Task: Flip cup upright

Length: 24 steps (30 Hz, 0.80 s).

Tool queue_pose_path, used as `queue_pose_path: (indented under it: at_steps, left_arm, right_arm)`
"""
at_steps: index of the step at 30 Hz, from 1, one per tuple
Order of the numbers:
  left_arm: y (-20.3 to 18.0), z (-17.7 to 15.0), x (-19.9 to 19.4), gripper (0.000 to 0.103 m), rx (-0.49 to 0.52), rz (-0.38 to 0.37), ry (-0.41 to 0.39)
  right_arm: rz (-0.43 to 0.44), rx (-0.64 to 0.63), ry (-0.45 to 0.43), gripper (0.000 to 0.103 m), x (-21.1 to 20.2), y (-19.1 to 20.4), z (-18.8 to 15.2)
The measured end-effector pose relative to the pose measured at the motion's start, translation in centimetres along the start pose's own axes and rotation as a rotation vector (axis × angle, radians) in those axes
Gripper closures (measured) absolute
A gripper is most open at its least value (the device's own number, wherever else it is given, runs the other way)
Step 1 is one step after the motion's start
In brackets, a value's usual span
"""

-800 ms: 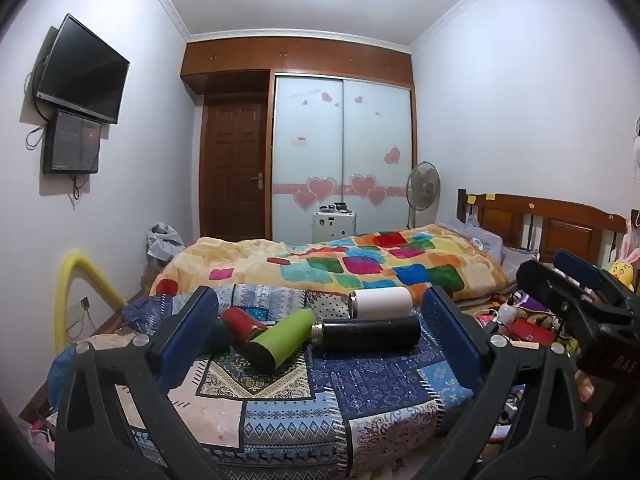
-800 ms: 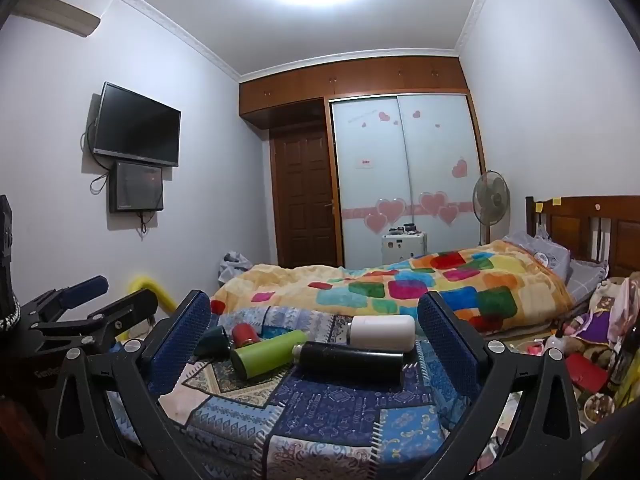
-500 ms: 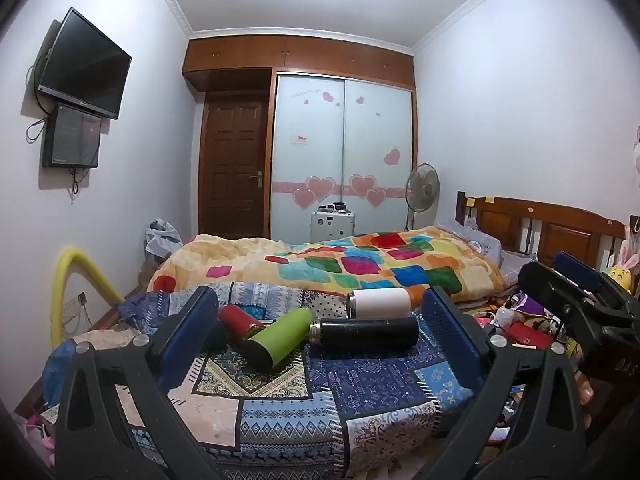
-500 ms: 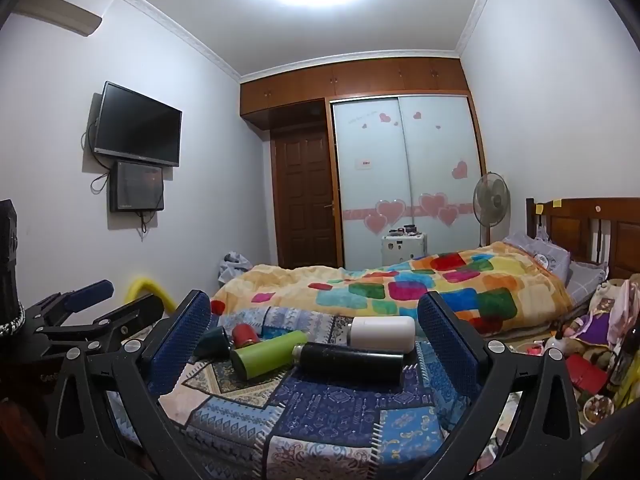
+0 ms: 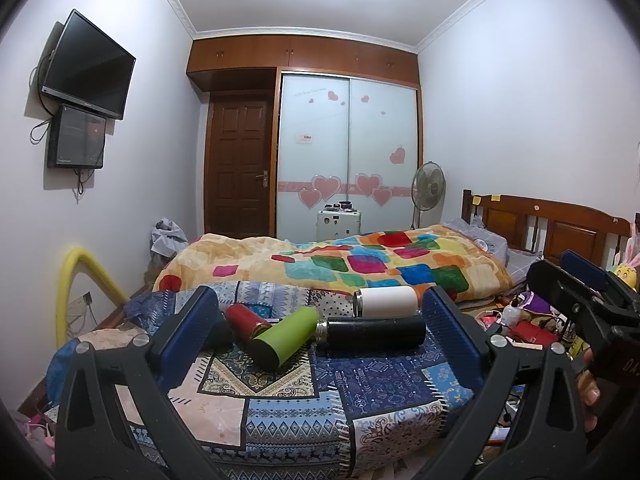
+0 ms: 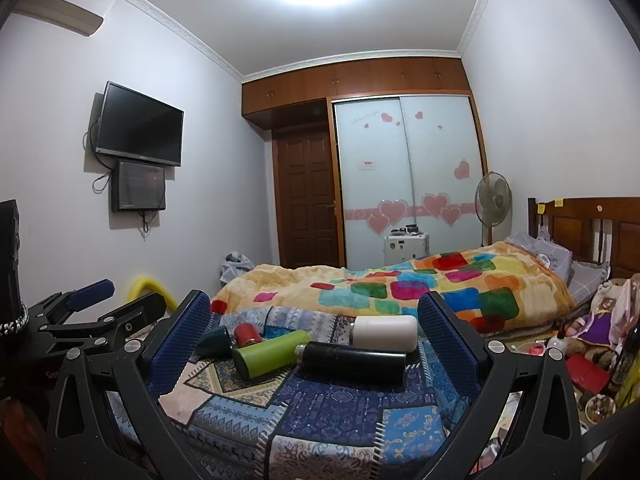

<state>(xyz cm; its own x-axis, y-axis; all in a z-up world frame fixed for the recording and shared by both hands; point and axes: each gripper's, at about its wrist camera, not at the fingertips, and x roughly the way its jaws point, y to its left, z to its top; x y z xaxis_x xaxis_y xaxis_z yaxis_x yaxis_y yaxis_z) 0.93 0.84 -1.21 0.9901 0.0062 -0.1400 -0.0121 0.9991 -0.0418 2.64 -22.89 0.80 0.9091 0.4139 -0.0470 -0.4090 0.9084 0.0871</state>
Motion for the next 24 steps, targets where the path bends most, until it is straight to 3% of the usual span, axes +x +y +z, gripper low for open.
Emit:
queue_pose_path:
  at_steps: [24]
  left_arm:
    - [-0.32, -0.09, 0.18, 0.0, -0.002, -0.003, 0.003]
  right_arm:
    - [0.001, 0.0, 0.005, 0.0, 0.01, 0.02, 0.34]
